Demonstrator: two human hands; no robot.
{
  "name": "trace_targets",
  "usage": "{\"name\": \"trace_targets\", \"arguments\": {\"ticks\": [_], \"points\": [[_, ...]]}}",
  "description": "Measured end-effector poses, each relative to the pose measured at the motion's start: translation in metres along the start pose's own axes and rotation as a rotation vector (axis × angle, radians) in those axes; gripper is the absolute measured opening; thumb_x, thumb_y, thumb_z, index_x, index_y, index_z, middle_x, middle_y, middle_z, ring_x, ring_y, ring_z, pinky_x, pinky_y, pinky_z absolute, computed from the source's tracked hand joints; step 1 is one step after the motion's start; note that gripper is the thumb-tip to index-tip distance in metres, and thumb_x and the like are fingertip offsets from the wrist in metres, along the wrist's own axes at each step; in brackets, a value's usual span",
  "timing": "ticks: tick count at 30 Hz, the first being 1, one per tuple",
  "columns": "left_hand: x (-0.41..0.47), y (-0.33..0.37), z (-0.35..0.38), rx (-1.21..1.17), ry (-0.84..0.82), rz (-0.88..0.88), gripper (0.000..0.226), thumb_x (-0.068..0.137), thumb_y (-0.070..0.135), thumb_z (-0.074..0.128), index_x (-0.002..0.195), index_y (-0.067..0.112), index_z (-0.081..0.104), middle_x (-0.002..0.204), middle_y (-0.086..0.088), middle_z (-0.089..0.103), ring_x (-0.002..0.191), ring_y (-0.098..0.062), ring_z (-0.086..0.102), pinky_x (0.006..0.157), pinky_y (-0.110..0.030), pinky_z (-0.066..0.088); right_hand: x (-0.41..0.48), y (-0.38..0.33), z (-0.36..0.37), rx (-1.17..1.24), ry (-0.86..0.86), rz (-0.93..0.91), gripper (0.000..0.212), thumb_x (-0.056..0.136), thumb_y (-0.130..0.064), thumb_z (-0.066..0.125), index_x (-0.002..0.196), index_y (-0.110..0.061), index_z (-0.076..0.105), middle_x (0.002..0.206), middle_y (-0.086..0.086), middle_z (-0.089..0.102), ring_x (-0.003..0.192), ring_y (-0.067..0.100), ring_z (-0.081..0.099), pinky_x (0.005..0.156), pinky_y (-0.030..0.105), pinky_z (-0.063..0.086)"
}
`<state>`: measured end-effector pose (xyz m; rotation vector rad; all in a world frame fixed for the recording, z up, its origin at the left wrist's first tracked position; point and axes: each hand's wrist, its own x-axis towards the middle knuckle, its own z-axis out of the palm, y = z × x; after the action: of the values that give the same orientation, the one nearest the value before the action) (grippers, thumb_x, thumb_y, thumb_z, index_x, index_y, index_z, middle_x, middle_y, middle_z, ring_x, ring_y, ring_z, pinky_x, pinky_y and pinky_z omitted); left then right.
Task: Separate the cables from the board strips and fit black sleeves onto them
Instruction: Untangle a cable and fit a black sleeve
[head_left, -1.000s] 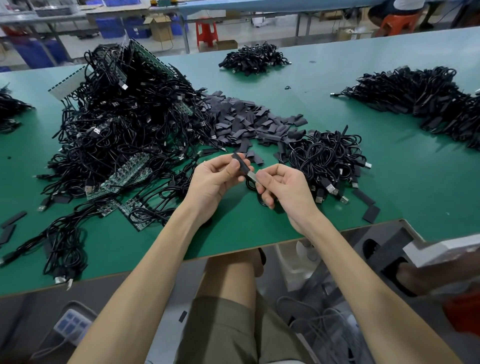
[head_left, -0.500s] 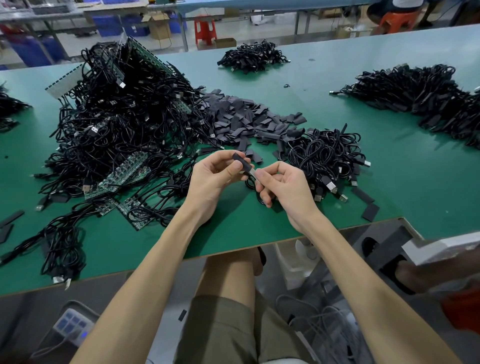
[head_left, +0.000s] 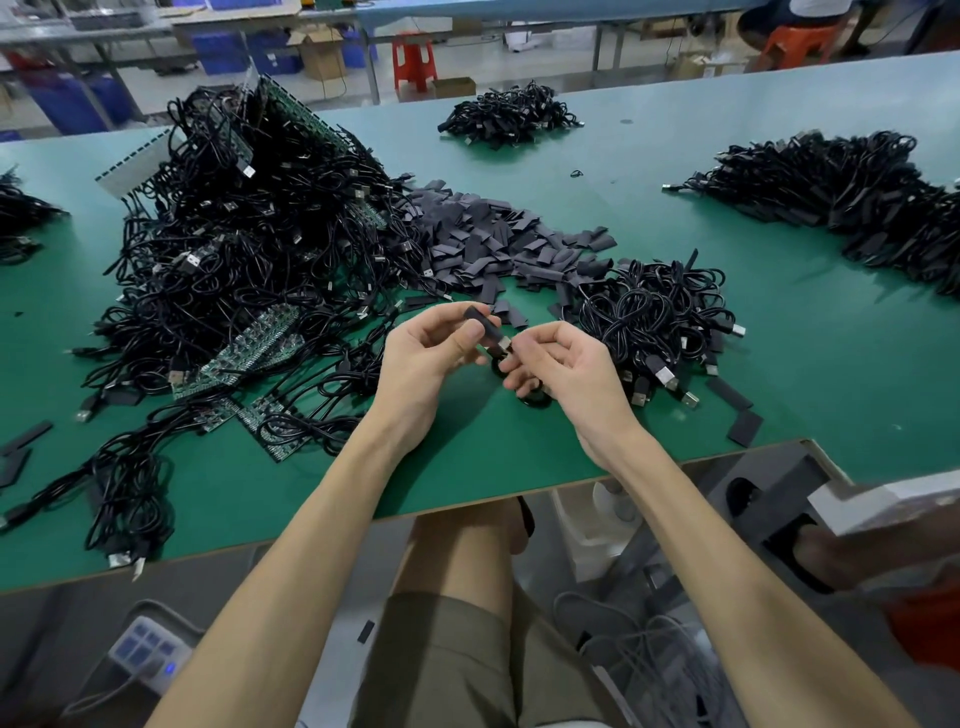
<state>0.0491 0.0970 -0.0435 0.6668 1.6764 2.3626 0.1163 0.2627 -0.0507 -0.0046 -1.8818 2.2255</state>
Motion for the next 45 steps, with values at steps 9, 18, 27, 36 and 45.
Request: {"name": "trace_targets", "arguments": {"ticks": [9,18,27,36,45], "points": [[-0.0002,-0.0012,-0.0013,0.037,0.009,-0.025,0.019,0.090,0.021,0.072,0.105,0.011,0.075,0.101,-0.010,0.076,0.092,-0.021,0.070,0.073,-0.028,0.055,-0.0006,0.0030,-0.0015,-0.122,0.022,-0.025,0.010,0.097,-0.011,0.071,0.091,-0.004,0.075,0.072,0.001,0.073,0.065,0.010,0.067,0.066,0.021,0.054],[-0.0011,-0.0013,-0.0011,0.074,-0.027,-0.014,0.019,0.092,0.018,0.070,0.106,0.006,0.073,0.099,-0.012,0.074,0.082,-0.021,0.067,0.073,-0.029,0.055,-0.0009,0.0016,-0.0024,-0.082,0.018,0.011,0.014,0.097,-0.015,0.071,0.087,-0.007,0.076,0.073,0.009,0.072,0.067,0.016,0.064,0.066,0.026,0.053],[-0.0007,-0.0005,-0.0009,-0.019,-0.021,-0.062,0.020,0.090,0.017,0.070,0.106,0.005,0.073,0.102,-0.012,0.075,0.079,-0.018,0.067,0.071,-0.026,0.054,-0.0014,-0.0012,-0.0009,-0.116,-0.021,0.017,0.015,0.098,-0.012,0.069,0.085,-0.005,0.074,0.071,0.004,0.071,0.060,0.010,0.062,0.062,0.021,0.051],[0.0006,-0.0001,-0.0027,-0.004,-0.082,-0.094,0.021,0.093,0.020,0.068,0.109,0.008,0.073,0.107,-0.009,0.075,0.085,-0.016,0.070,0.069,-0.024,0.053,-0.0017,-0.0022,-0.0029,-0.065,-0.020,0.037,0.012,0.098,-0.012,0.069,0.090,-0.005,0.074,0.074,0.001,0.072,0.067,0.013,0.062,0.065,0.023,0.052],[-0.0026,0.0027,0.0006,0.034,-0.081,-0.032,0.020,0.092,0.014,0.066,0.112,0.008,0.065,0.106,-0.009,0.076,0.083,-0.019,0.067,0.070,-0.026,0.051,-0.0021,-0.0038,-0.0025,-0.062,-0.028,0.047,0.013,0.099,-0.009,0.066,0.089,-0.007,0.074,0.075,0.002,0.071,0.064,0.011,0.060,0.063,0.021,0.050]]}}
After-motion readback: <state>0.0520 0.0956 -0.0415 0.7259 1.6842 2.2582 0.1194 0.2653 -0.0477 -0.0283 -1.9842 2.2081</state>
